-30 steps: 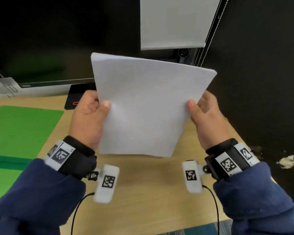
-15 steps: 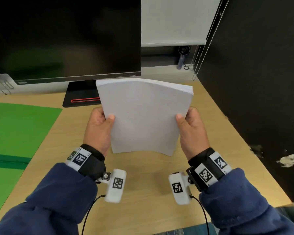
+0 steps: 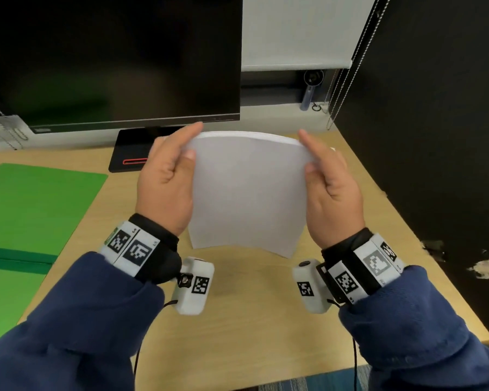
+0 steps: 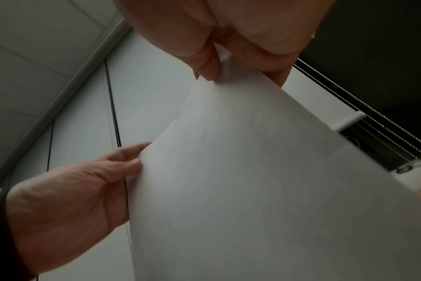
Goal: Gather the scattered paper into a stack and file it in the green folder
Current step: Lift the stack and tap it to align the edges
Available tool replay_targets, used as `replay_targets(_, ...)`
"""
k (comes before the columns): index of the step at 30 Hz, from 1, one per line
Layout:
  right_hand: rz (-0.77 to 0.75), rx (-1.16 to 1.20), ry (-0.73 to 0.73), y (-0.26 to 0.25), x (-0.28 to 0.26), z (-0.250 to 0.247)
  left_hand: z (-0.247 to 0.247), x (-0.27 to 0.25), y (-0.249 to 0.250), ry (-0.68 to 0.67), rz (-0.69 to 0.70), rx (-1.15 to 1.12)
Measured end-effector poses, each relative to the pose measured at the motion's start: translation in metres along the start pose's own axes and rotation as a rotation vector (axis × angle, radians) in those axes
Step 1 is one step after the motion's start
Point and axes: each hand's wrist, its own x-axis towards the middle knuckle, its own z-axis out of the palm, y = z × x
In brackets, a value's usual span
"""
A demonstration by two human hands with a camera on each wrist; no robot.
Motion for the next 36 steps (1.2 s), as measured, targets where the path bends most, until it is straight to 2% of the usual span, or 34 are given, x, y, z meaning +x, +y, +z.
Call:
replay_targets(5, 0.149, 0.182, 0.016, -0.007, 0.005, -0.002, 0.000, 0.005, -0.004, -0.006, -0.059, -0.117)
replay_targets(8, 0.349, 0.598, 0.028, -0.003, 0.008, -0.004, 0.003, 0.003, -0.007, 0.047, -0.249, -0.461)
replay_targets(9, 0.372, 0.673, 0.025, -0.002, 0.009, -0.005, 0.003, 0.002, -0.005, 0.057, -0.302, -0.531)
replay_targets(15, 0.303, 0.487, 0.092, -0.001, 0.013, -0.002, 0.005, 0.004, -0.003, 0.049, -0.295, -0.583)
replay_targets(19, 0.340, 0.592, 0.153, -0.007, 0.013, 0.004, 0.007, 0.003, -0.001, 0.044, -0.322, -0.675)
replay_targets(22, 0.365, 0.620, 0.199, -0.011, 0.013, 0.005, 0.005, 0.004, 0.001, 0.103, -0.391, -0.746)
replay_targets(26, 0.306, 0.461, 0.126, -0.005, 0.001, 0.003, 0.003, -0.004, -0.001, 0.086, -0.327, -0.564)
replay_targets(28, 0.339, 0.453, 0.055, 0.004, -0.008, 0.004, 0.005, -0.014, -0.008, 0.068, -0.347, -0.507)
replay_targets(30, 0.394, 0.465, 0.000, 0.011, -0.016, 0.008, 0.008, -0.024, -0.017, 0.007, -0.383, -0.503)
replay_targets(32, 0.387, 0.471, -0.015, 0.012, -0.020, 0.009, 0.010, -0.030, -0.021, -0.026, -0.402, -0.514)
replay_targets(36, 0.289, 0.560, -0.015, 0.006, -0.013, 0.003, 0.006, -0.025, -0.012, 0.011, -0.283, -0.560)
